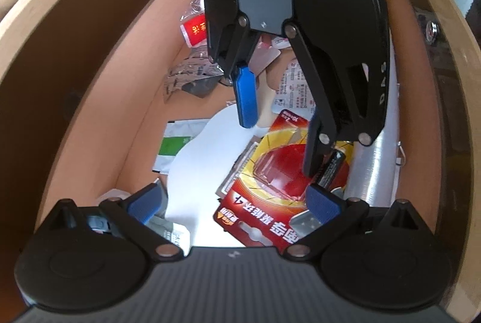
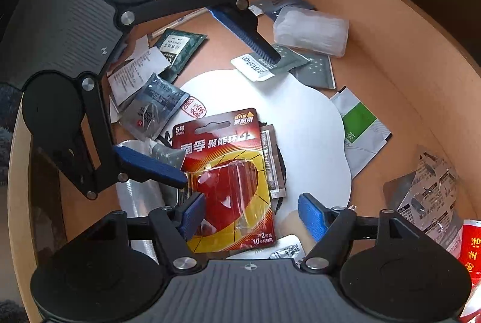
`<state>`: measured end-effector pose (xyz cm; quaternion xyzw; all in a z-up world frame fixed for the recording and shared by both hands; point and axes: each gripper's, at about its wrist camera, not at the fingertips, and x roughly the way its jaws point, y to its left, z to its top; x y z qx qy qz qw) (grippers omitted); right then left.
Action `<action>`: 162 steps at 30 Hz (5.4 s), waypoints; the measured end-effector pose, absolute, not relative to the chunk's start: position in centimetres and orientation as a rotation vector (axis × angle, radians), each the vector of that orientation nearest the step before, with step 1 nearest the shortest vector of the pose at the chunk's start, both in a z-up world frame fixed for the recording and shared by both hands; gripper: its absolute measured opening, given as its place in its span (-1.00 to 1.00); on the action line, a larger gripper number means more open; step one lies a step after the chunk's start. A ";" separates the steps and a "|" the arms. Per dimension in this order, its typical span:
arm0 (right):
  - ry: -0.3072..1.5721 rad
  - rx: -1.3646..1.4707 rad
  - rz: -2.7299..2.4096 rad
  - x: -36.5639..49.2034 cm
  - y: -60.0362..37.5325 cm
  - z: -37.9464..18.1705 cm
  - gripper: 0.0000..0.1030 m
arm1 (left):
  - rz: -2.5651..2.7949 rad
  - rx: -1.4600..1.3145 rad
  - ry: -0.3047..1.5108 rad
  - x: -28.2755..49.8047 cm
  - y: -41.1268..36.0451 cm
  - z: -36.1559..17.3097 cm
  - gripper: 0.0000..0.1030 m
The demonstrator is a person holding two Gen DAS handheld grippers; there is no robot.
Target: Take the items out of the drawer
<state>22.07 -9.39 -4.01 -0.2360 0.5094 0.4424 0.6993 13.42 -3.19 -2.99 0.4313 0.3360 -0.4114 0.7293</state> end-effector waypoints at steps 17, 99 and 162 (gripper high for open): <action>0.920 -0.601 1.172 18.5 -9.8 1.1 -0.52 | -0.934 0.896 0.763 -1.7 -1.7 8.9 1.00; 0.366 -0.494 0.581 25.7 -8.5 20.5 -0.45 | -0.549 0.571 0.417 1.5 14.9 53.9 0.18; 0.462 -0.902 1.142 12.2 -0.8 8.9 -0.61 | -0.632 0.763 0.687 16.1 7.6 13.7 0.46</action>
